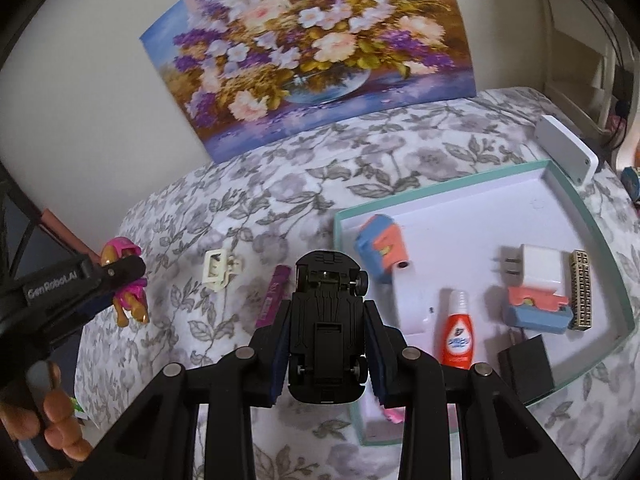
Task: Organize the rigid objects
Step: 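Carry the black car and dog figure into the teal tray and open both tools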
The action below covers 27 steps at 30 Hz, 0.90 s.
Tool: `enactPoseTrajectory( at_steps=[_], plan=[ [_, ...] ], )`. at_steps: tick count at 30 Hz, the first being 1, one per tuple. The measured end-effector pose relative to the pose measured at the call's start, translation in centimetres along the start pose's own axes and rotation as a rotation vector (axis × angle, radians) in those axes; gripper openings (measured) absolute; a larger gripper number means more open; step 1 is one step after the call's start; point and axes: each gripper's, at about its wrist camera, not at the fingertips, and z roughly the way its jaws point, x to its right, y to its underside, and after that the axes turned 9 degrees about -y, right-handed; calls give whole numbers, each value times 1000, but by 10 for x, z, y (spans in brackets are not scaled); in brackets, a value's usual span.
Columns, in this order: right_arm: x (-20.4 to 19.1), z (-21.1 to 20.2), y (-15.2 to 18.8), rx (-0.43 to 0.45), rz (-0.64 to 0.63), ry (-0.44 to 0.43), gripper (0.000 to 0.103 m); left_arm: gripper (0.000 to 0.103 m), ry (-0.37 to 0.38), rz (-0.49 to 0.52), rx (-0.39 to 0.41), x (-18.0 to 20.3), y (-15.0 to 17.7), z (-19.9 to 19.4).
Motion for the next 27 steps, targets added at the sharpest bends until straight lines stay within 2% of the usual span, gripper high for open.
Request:
enactPoseTrajectory(
  at_steps=[7, 11, 23, 27],
  plan=[
    [46, -14, -19, 46, 94, -53, 35, 40, 37, 76, -22, 49, 16, 2],
    [70, -20, -24, 66, 146, -43, 35, 40, 74, 125, -26, 81, 25, 0],
    [144, -48, -34, 149, 262, 63, 35, 40, 141, 288, -38, 158, 53, 3],
    [160, -51, -36, 161, 268, 110, 36, 40, 125, 331, -40, 179, 59, 8]
  ],
)
